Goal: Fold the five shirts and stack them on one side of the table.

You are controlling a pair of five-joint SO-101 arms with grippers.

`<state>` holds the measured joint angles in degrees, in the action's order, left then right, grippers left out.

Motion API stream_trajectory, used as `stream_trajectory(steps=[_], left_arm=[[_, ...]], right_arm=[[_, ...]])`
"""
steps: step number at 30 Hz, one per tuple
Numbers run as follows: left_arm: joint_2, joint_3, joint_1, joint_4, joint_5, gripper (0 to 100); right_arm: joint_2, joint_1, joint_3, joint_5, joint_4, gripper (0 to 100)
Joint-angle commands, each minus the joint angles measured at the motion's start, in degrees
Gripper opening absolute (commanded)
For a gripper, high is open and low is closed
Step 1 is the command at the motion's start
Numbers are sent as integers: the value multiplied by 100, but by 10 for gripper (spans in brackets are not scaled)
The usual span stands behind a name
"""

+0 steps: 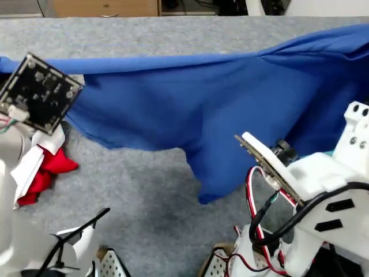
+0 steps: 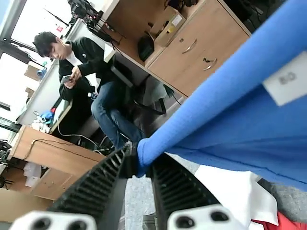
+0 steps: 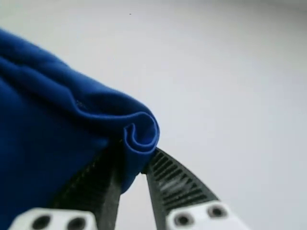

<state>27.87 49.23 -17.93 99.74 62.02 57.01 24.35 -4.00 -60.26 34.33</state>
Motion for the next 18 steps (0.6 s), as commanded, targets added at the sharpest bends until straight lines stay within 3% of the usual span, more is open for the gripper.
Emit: stream_trajectory(steps=[1,6,11,18], left_arm=[[40,-53,0,-299,9,18],[-127,-536,0,-466,9,18],[-330,-1758,0,-932,18,18],[-611,-4202,26,-2312,44,18]], right_arm=[[-4,22,-92,-62,-141,2],[-57,-31,435,-70,-176,2],[-57,-796,1578,-571,-185,2],[-66,-1771,3697,-721,-703,2]])
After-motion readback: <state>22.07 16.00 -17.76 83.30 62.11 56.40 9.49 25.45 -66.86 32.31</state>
